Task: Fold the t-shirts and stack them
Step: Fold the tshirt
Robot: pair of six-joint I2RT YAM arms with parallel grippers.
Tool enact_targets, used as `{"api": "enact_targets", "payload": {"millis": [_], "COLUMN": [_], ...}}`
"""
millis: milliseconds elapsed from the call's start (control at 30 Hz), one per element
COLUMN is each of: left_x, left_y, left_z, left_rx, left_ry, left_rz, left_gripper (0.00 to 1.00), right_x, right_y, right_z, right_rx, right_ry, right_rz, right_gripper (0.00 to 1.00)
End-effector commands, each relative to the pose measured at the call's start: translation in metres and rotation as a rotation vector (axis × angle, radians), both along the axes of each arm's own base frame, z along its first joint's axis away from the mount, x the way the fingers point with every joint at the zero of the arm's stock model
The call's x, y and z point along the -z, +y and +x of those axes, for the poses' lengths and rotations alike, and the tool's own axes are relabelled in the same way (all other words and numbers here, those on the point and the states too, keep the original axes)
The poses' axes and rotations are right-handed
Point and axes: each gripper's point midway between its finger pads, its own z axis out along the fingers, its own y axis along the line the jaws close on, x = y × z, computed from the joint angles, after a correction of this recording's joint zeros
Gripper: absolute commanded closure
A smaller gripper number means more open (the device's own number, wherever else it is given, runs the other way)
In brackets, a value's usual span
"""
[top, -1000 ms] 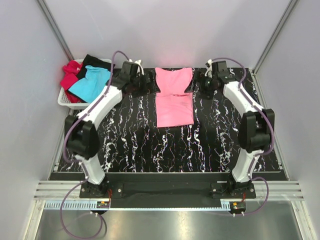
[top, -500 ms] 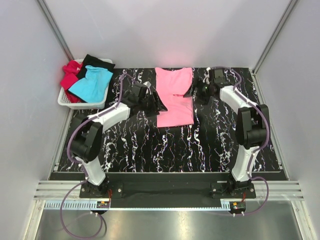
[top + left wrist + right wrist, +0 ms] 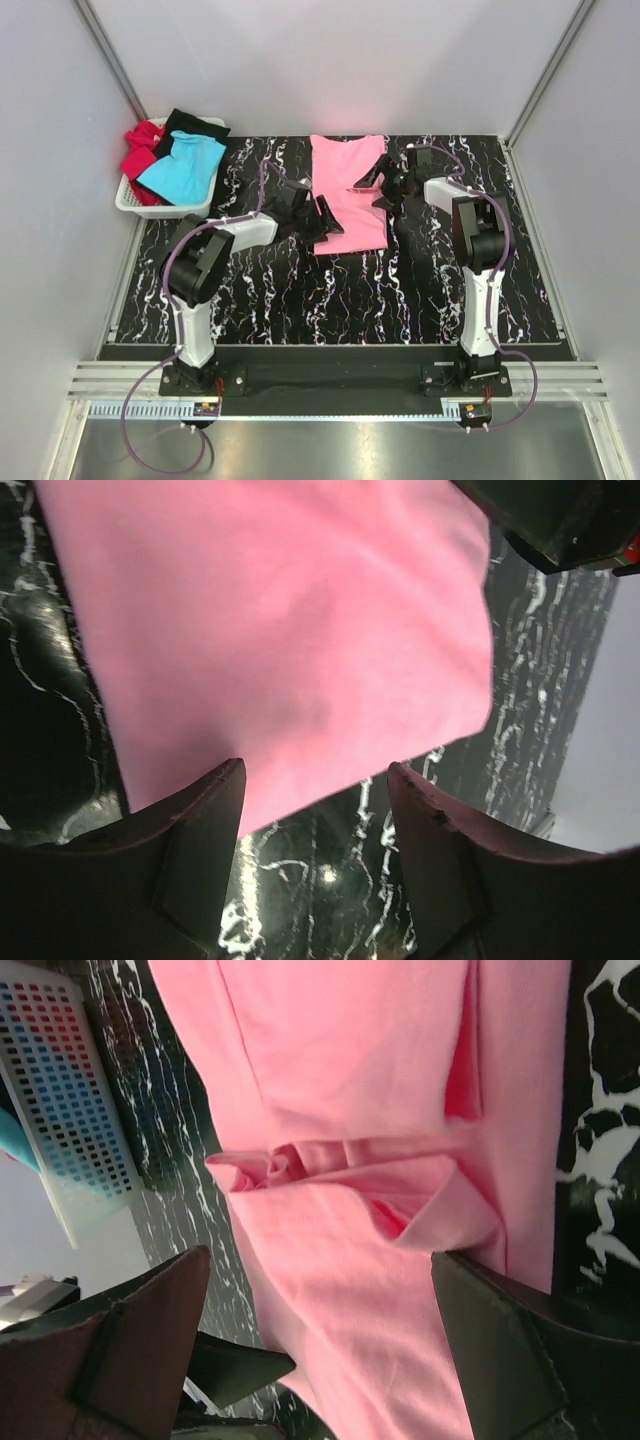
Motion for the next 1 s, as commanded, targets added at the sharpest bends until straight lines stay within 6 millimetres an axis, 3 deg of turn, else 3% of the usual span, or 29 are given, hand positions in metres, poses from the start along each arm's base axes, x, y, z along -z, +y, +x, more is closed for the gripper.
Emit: {"api": "enact_targets", "payload": {"millis": [0, 167, 267, 367, 433, 500, 567, 600, 700, 767, 833, 867, 900, 933, 967], "left_x": [0.019, 0.048, 0.053, 0.055, 0.055, 0.058, 0.058, 0.058, 0.054, 0.048, 0.042, 0.039, 0.037, 0.034, 0.033], "left_y": [0.008, 0.029, 0.037, 0.039, 0.036, 0.038, 0.037, 0.035, 0.030, 0.026, 0.021, 0.021, 0.020, 0.019, 0.019], "left_z": [0.008, -0.009, -0.015, -0.017, -0.017, -0.020, -0.020, -0.021, -0.020, -0.018, -0.016, -0.016, -0.015, -0.014, -0.014], "left_rx": [-0.052, -0.079, -0.080, -0.052, -0.031, -0.012, 0.007, 0.020, 0.048, 0.072, 0.089, 0.101, 0.106, 0.109, 0.112], "left_ry": [0.009, 0.102, 0.104, 0.102, 0.101, 0.101, 0.094, 0.094, 0.077, 0.061, 0.042, 0.030, 0.023, 0.016, 0.013], "left_rz": [0.049, 0.166, 0.210, 0.227, 0.237, 0.267, 0.274, 0.269, 0.271, 0.279, 0.281, 0.285, 0.285, 0.285, 0.289], "left_gripper": [0.38, 0.39, 0.39, 0.39, 0.38, 0.39, 0.38, 0.38, 0.37, 0.37, 0.37, 0.36, 0.36, 0.36, 0.36], "right_x": [-0.012, 0.010, 0.012, 0.000, -0.021, -0.042, -0.047, -0.063, -0.089, -0.093, -0.110, -0.105, -0.118, -0.129, -0.119], "right_y": [0.009, -0.022, -0.035, -0.034, -0.032, -0.039, -0.047, -0.045, -0.029, -0.025, -0.024, -0.019, -0.006, 0.005, 0.012], "right_z": [0.018, 0.022, 0.025, 0.029, 0.032, 0.036, 0.033, 0.037, 0.023, 0.010, -0.002, -0.012, -0.023, -0.020, -0.029], "right_rx": [0.007, 0.076, 0.067, 0.035, 0.009, 0.001, -0.028, -0.042, -0.128, -0.140, -0.120, -0.098, -0.134, -0.143, -0.123], "right_ry": [-0.076, -0.078, -0.108, -0.140, -0.196, -0.257, -0.262, -0.292, -0.289, -0.262, -0.275, -0.228, -0.234, -0.275, -0.205], "right_rz": [0.057, -0.159, -0.261, -0.276, -0.278, -0.333, -0.399, -0.400, -0.346, -0.372, -0.336, -0.281, -0.184, -0.111, -0.029], "right_gripper": [0.00, 0.00, 0.00, 0.00, 0.00, 0.00, 0.00, 0.00, 0.00, 0.00, 0.00, 0.00, 0.00, 0.00, 0.00]}}
